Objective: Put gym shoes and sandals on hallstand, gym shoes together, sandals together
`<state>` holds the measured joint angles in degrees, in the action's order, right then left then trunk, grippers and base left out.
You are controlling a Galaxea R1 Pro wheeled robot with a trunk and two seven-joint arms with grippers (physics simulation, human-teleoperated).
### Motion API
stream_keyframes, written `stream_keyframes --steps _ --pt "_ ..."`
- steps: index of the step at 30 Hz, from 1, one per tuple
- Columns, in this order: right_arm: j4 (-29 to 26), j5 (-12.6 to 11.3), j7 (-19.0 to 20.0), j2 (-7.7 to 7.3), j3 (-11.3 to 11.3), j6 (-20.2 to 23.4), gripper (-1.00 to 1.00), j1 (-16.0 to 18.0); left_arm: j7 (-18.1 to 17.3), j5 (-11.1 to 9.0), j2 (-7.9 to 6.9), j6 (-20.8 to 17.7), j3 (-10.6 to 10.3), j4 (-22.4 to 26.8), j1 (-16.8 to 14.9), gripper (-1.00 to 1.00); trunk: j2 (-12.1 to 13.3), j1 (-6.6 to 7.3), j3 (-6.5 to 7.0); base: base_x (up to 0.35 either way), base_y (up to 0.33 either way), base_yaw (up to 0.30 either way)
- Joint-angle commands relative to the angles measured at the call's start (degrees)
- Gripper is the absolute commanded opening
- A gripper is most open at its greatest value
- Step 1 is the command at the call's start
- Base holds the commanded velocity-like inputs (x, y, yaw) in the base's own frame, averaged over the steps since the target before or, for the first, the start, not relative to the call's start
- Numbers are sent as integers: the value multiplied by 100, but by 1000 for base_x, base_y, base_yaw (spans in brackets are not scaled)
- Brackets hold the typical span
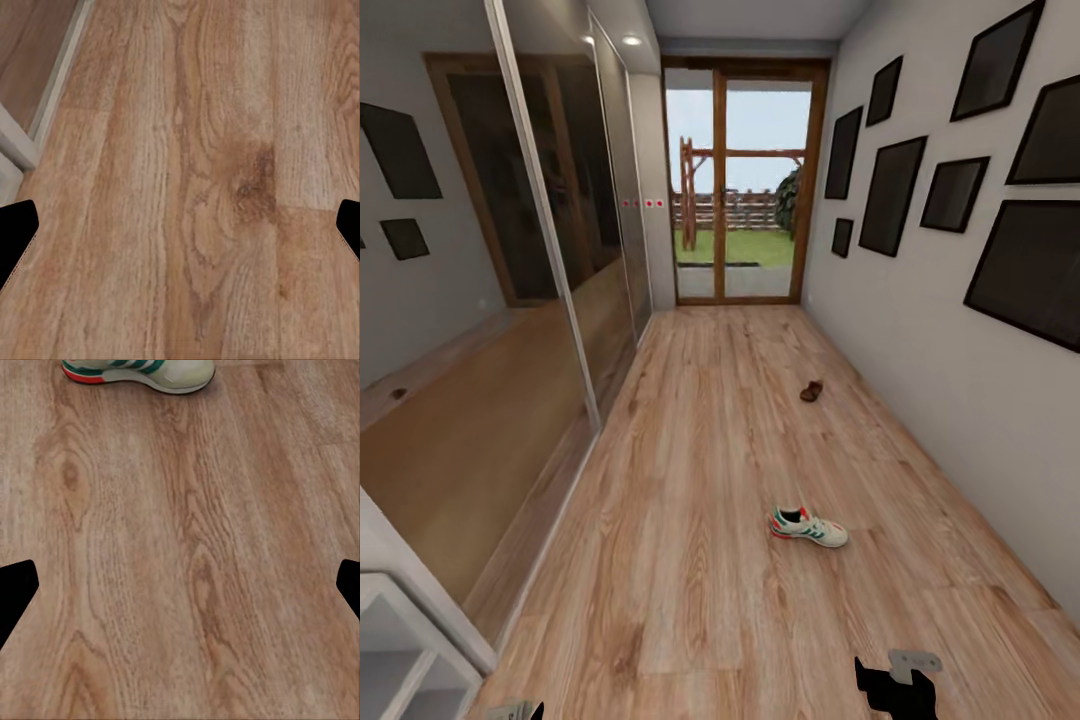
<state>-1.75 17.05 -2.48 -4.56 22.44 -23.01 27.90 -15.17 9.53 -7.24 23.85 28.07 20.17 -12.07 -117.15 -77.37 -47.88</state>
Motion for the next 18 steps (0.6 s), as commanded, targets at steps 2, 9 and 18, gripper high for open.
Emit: stream_keyframes --steps 2,9,18 --pt "8 59 -27 -1 32 -19 100 5 -30 57 3 23 49 -5 -6 100 -2 -3 -5 336 71 0" --pt "8 61 -27 -1 32 -19 100 5 -30 57 3 23 49 -5 -6 100 -2 -3 -5 336 76 0" --pt "9 59 -25 -1 32 -19 100 5 -30 56 3 23 49 -5 -6 100 -2 -3 -5 337 78 0"
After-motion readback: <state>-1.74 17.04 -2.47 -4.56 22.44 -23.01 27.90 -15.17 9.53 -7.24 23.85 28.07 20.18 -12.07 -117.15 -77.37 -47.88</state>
